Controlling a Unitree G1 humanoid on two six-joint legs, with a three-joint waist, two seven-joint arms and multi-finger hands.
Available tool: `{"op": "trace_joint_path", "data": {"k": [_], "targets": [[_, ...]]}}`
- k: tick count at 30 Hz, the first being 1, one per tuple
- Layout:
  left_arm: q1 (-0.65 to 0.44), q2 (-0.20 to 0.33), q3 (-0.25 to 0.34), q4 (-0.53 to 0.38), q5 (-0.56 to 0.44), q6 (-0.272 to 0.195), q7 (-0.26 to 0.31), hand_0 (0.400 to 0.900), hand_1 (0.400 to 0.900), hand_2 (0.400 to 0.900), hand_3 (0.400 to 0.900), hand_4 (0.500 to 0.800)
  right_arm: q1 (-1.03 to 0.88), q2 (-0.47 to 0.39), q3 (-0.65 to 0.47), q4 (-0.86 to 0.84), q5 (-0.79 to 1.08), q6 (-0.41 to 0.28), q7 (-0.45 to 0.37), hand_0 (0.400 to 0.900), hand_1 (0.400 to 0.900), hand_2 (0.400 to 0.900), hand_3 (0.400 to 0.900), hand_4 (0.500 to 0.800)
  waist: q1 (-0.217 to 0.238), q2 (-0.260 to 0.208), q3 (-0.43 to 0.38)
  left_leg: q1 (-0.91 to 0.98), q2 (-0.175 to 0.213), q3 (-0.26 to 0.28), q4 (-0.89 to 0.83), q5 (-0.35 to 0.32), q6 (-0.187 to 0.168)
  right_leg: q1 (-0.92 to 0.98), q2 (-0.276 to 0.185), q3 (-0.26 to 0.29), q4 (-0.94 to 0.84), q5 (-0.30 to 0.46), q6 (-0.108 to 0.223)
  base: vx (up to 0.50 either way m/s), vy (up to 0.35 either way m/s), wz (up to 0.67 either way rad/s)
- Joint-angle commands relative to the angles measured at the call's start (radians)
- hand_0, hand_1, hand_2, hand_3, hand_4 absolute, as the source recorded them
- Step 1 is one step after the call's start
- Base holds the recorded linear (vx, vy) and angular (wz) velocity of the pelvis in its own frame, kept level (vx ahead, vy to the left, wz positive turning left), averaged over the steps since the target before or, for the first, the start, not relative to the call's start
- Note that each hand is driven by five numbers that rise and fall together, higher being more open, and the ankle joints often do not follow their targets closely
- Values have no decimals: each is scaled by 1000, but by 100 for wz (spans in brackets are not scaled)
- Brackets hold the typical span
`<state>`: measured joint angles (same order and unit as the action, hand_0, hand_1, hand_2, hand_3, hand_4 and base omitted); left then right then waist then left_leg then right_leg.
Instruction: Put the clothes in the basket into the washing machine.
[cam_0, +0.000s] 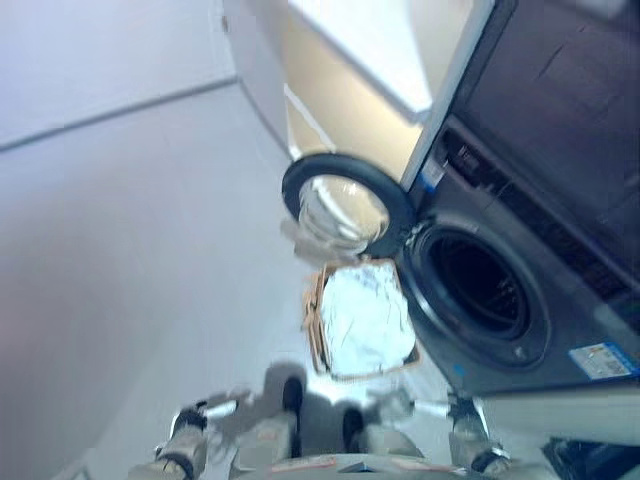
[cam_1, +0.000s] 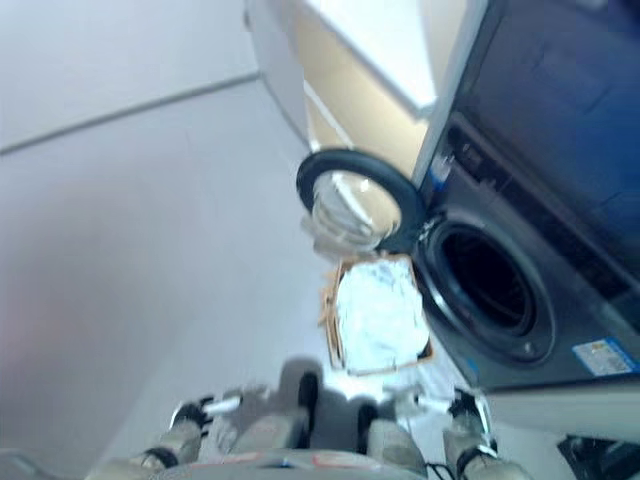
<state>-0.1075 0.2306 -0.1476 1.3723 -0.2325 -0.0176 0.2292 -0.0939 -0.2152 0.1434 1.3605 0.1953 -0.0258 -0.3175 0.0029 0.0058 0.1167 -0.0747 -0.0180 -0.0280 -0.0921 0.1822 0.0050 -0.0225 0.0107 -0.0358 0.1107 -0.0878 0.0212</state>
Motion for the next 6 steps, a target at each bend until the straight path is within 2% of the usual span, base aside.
{"op": "trace_joint_path", "data": {"k": [1, 6], "targets": [[-7, 14, 19, 9, 71, 8, -7, 900, 900, 900, 900, 800, 16, -47, -5, 8, -42, 4, 19, 900, 900, 900, 900, 800, -7, 8, -1, -10, -8, 26, 5, -52, -69, -24, 10, 28, -27, 61, 29, -8, -63, 5], [30, -9, 23, 27, 100, 12, -26, 900, 900, 900, 900, 800, 56, -44, -58, 71, -33, 19, 33, 900, 900, 900, 900, 800, -10, 1, -41, 46, -6, 35, 5, -72, -61, 43, 9, 24, -70, 69, 28, -2, -39, -1]]}}
